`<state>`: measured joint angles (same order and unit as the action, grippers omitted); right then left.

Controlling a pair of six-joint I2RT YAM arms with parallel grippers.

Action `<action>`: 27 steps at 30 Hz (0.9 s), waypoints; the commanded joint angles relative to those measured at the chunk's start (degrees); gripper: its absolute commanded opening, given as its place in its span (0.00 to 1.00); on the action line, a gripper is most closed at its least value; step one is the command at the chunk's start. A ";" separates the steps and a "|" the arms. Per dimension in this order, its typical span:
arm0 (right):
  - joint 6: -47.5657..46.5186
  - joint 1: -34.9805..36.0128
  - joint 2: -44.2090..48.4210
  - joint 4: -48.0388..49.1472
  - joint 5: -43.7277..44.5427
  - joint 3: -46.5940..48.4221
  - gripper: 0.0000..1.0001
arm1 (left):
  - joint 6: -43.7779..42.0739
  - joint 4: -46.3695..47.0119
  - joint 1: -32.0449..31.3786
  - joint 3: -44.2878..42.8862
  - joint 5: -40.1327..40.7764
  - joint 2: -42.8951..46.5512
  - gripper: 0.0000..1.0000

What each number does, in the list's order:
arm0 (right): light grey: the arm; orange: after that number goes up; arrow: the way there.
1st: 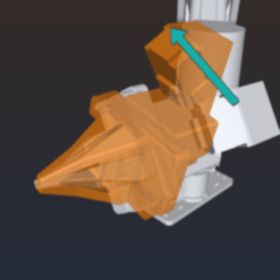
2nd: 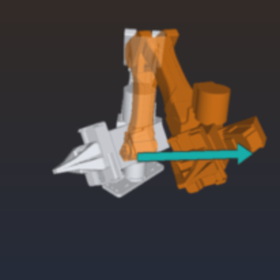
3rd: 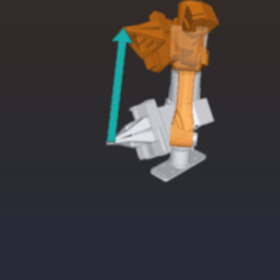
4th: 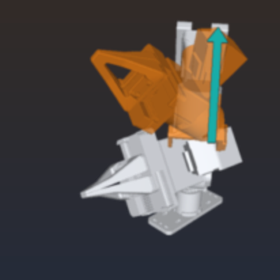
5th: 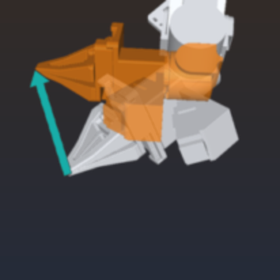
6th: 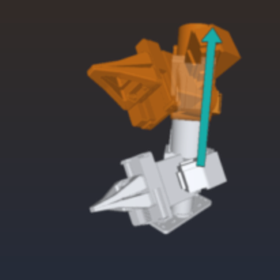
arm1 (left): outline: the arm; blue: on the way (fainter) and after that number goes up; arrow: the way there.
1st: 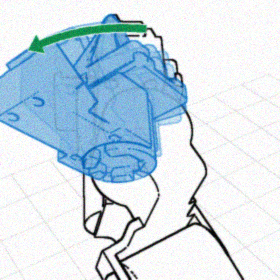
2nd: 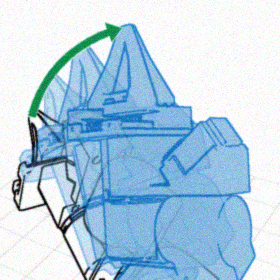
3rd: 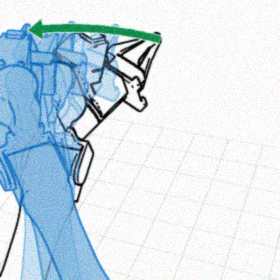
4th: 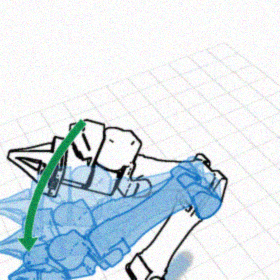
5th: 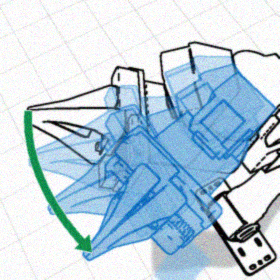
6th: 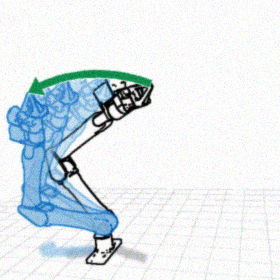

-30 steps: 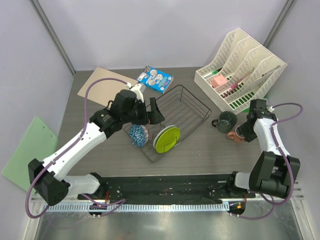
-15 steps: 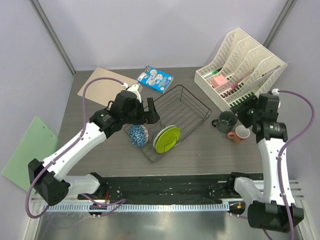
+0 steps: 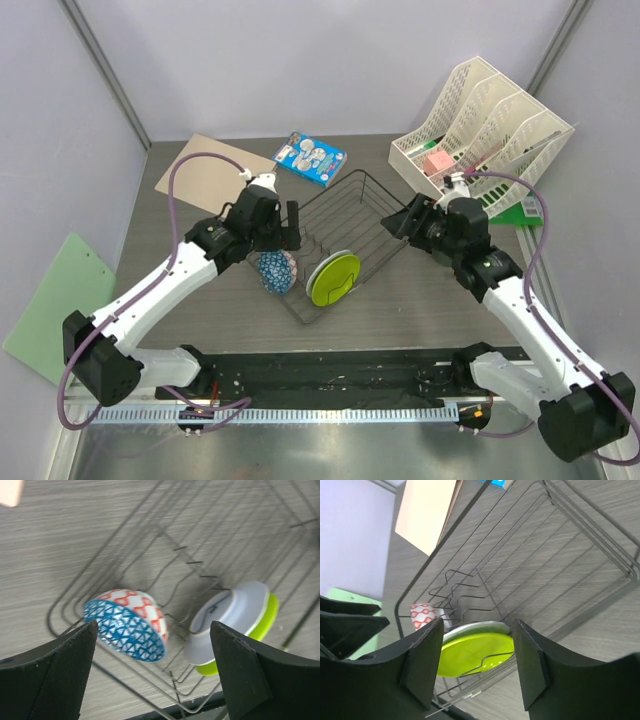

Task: Unload the mixed dishes from the dish rack
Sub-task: Pick up the bowl from the dish rack.

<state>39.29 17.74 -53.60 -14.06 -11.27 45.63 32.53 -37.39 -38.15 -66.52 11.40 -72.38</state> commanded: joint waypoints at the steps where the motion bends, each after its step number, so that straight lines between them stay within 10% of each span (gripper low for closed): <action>1: -4.83 6.33 0.25 11.23 14.22 0.18 0.63 | 0.32 -2.96 0.09 -1.34 7.32 -0.13 0.89; 6: -3.69 6.96 -1.23 23.46 14.53 -5.03 0.63 | 14.88 6.06 -0.34 5.87 1.62 0.57 0.52; 27: -2.90 7.05 -8.18 26.90 6.26 -4.40 0.63 | 28.81 4.95 -6.59 7.28 15.93 -8.82 0.47</action>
<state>36.56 24.58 -61.80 9.04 -4.29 41.30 58.89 -32.97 -44.62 -57.84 24.03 -79.72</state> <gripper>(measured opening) 0.627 0.478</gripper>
